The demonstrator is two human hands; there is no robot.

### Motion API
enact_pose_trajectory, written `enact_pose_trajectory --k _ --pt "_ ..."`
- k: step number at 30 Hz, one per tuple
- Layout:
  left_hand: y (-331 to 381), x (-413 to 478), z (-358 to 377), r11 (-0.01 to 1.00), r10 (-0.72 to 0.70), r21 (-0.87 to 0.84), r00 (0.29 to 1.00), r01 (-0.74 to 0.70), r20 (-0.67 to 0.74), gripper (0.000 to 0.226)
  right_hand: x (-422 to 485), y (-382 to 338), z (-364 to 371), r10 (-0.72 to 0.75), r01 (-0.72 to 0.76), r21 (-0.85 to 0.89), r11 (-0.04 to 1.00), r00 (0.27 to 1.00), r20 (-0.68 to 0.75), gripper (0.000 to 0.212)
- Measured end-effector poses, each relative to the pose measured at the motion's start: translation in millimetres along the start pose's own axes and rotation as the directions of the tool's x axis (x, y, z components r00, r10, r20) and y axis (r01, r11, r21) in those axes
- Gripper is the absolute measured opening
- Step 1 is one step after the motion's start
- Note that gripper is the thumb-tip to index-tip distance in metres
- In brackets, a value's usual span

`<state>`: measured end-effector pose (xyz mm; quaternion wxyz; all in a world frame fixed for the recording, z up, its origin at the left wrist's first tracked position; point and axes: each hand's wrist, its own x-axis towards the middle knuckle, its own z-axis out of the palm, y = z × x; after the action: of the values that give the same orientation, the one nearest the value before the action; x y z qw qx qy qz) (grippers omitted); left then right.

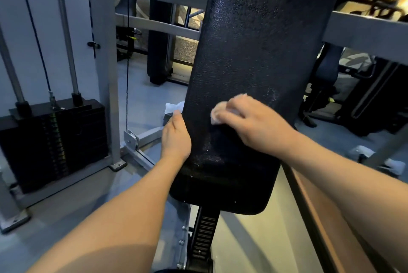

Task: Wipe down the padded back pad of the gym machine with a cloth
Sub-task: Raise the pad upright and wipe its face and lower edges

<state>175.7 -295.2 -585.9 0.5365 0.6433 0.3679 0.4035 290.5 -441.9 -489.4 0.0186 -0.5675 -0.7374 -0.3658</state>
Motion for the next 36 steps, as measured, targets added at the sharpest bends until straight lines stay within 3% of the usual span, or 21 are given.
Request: enact_pose_trajectory --k 4,8,10,14,16,17,19,22,24,27,29,30,32,34,36 --pt "2.9 -3.5 1.7 0.999 -0.035 0.012 0.999 0.035 -0.015 0.071 17.4 61.3 -22.3 0.330 -0.353 -0.034 0.935 0.901 -0.282 0.025" --pt "6.5 -9.3 2.4 0.999 -0.017 0.051 0.999 0.018 -0.031 0.066 17.1 38.8 8.7 0.513 -0.527 0.027 0.849 0.812 -0.279 0.030" --pt "8.6 -12.0 1.2 0.998 -0.007 0.059 1.000 0.009 -0.027 0.066 -5.8 3.2 25.4 0.472 -0.470 0.055 0.881 0.865 -0.171 0.034" --pt "9.0 -12.3 0.8 0.999 -0.022 0.047 0.999 0.023 -0.027 0.068 -41.2 -31.7 20.5 0.255 -0.263 0.091 0.960 0.962 0.095 0.030" --pt "8.9 -12.3 1.5 0.998 -0.023 0.049 0.999 0.025 -0.036 0.069 -26.7 -5.9 3.0 0.268 -0.270 0.049 0.962 0.962 0.057 0.029" --pt "9.3 -13.0 1.7 0.998 -0.023 0.056 0.999 0.025 -0.043 0.069 -15.6 13.0 -5.5 0.328 -0.328 0.028 0.944 0.944 -0.032 0.029" --pt "10.3 -14.4 1.5 0.997 -0.022 0.066 0.998 0.025 -0.050 0.068 3.3 51.0 -20.2 0.478 -0.489 0.001 0.872 0.852 -0.216 0.028" --pt "13.4 -17.8 0.3 0.997 -0.021 0.067 0.999 0.024 -0.042 0.063 8.4 59.6 -7.3 0.594 -0.612 0.018 0.791 0.759 -0.269 0.028" --pt "15.2 -19.8 -0.1 0.998 -0.008 0.065 0.999 0.010 -0.039 0.063 -4.3 27.6 12.0 0.569 -0.571 0.059 0.819 0.796 -0.207 0.033" --pt "15.2 -19.8 -0.5 0.997 0.001 0.073 0.999 0.001 -0.032 0.067 -33.1 -18.1 25.2 0.416 -0.411 0.107 0.905 0.909 -0.031 0.036" --pt "14.5 -18.6 -1.0 0.997 -0.003 0.071 1.000 0.005 -0.031 0.068 -37.1 -15.3 16.4 0.344 -0.349 0.089 0.933 0.936 0.071 0.032" --pt "14.0 -17.7 -0.7 0.998 -0.003 0.070 0.999 0.005 -0.032 0.068 -30.9 -4.2 9.2 0.341 -0.345 0.086 0.935 0.938 0.056 0.031" --pt "11.8 -14.9 -0.1 0.997 -0.002 0.074 0.999 0.005 -0.037 0.070 -5.5 24.9 -7.2 0.426 -0.417 0.093 0.904 0.896 -0.123 0.032" --pt "8.5 -12.1 0.3 0.997 0.002 0.077 0.999 0.001 -0.041 0.072 25.7 60.8 -21.0 0.541 -0.540 0.105 0.835 0.773 -0.332 0.026" --pt "6.6 -11.1 0.3 0.997 0.007 0.072 0.999 -0.004 -0.043 0.072 51.3 85.0 -24.0 0.628 -0.642 0.119 0.758 0.669 -0.398 0.020"
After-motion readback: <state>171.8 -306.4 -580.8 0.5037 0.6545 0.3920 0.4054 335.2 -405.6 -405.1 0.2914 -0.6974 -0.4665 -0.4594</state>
